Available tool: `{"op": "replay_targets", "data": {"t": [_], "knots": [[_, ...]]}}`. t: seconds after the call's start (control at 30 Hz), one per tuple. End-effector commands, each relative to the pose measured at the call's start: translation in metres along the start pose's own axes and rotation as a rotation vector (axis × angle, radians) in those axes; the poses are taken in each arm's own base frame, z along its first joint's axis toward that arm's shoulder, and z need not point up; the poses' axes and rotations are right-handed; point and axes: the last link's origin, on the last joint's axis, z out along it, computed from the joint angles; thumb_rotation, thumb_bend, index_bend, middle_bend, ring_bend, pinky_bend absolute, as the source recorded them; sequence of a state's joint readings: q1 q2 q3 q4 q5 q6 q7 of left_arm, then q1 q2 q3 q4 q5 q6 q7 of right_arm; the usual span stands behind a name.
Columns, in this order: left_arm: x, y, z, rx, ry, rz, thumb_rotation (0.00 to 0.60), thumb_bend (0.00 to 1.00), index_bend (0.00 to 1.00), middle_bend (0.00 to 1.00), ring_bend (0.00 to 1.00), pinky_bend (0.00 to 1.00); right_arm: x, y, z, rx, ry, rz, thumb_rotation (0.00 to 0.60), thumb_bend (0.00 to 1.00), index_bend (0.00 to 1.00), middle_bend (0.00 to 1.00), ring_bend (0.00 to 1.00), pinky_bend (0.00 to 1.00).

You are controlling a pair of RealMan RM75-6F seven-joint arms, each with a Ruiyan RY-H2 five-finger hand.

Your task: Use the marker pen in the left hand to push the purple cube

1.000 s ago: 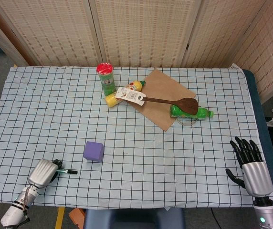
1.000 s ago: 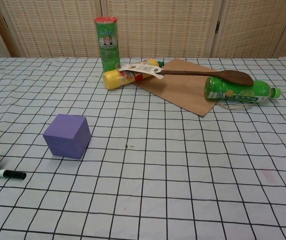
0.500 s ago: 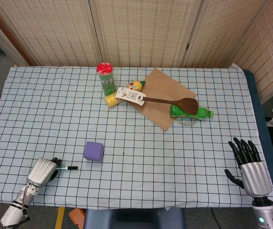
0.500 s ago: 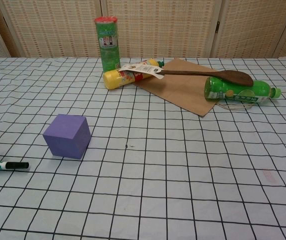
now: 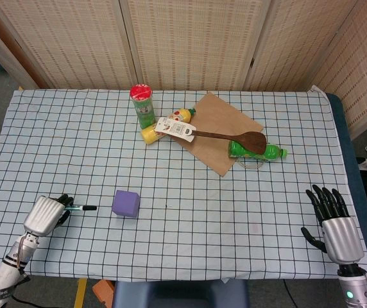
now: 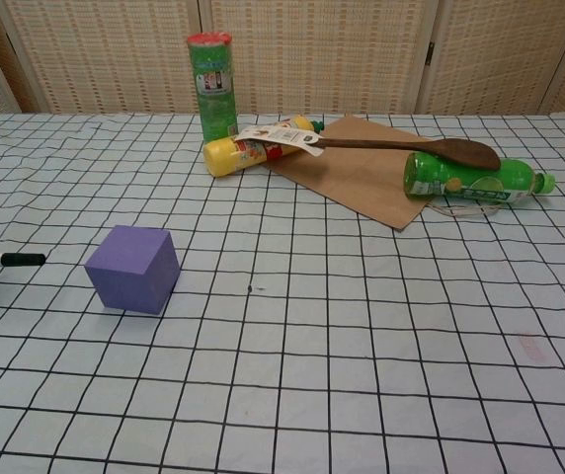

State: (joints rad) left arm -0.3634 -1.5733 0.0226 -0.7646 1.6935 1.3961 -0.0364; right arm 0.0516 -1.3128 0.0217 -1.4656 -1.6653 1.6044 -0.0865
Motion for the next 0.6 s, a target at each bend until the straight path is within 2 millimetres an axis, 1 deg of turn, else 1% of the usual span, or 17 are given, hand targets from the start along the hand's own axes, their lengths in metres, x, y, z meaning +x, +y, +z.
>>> {"op": "replay_targets", "data": {"t": [0.03, 0.3, 0.6], "knots": [[-0.005, 0.004, 0.017, -0.046, -0.022, 0.025, 0.6, 0.6, 0.83, 0.84, 0.83, 1.0, -0.001, 0.0, 0.0, 0.001, -0.005, -0.002, 0.6, 0.13, 0.0, 0.0, 0.0, 0.0], [-0.005, 0.011, 0.034, -0.093, -0.029, 0.027, 0.6, 0.61, 0.83, 0.84, 0.83, 1.0, -0.001, 0.001, 0.002, -0.006, -0.005, -0.001, 0.6, 0.13, 0.0, 0.0, 0.0, 0.0], [0.004, 0.028, 0.054, -0.127, -0.021, 0.035, 0.6, 0.61, 0.83, 0.84, 0.83, 1.0, -0.002, 0.002, 0.005, -0.002, -0.018, 0.002, 0.6, 0.13, 0.0, 0.0, 0.0, 0.0]]}}
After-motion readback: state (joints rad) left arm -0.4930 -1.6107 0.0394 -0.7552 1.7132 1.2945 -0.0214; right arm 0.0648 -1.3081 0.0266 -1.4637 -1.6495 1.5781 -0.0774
